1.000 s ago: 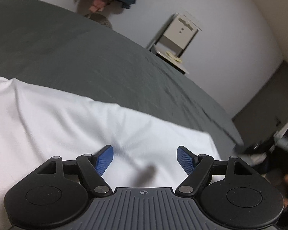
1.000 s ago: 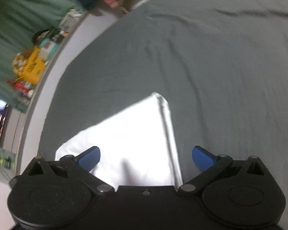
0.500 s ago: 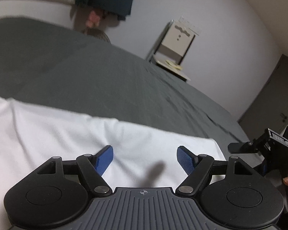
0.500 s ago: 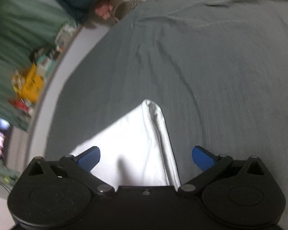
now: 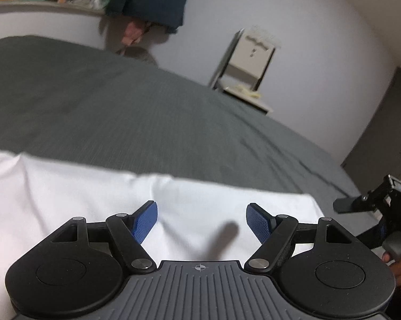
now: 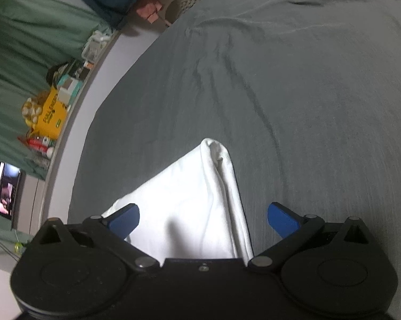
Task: Fold clothes
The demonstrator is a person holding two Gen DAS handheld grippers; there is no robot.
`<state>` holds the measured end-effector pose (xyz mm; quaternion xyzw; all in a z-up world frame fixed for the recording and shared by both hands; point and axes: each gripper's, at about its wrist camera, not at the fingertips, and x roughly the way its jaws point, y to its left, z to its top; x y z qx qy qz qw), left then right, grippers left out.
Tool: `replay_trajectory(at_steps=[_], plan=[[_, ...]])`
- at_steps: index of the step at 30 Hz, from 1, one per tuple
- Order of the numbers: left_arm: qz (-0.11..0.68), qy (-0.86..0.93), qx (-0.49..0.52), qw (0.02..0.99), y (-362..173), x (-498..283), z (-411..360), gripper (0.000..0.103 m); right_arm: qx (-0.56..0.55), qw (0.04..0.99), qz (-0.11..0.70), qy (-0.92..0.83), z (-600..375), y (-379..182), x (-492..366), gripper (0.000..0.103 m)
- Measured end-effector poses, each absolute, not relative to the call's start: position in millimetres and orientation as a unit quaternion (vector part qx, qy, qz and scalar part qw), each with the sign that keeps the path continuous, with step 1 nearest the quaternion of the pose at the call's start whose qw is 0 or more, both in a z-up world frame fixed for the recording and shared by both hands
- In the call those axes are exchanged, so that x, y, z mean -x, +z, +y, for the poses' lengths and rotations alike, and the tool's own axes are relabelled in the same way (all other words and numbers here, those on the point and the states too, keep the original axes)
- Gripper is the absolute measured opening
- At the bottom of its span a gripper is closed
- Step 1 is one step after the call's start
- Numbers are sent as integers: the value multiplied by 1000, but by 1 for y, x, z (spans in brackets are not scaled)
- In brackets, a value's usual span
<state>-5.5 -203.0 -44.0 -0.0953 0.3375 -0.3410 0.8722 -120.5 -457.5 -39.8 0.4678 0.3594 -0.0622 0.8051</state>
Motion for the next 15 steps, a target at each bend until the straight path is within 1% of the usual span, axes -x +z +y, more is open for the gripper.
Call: replay_trajectory(at_steps=[2,5,7,9,15], plan=[[362,-329,106,866,-48,18,-199,77,-473,802,361,-54,-458,-40,121,103],[382,-325,82,861,-44,35,-196,77,-494,793,355,-45,-462,-43,124,103],[410,-332,67,847,-39,38,-193,77,-512,784,349,-41,-466,-47,128,103],[441,-341,73,827,-39,42,-183,77,-525,775,351,-37,-469,-49,133,103],[492,-325,196,784,-46,52,-139,77,-506,758,411,-9,-463,-47,130,103]])
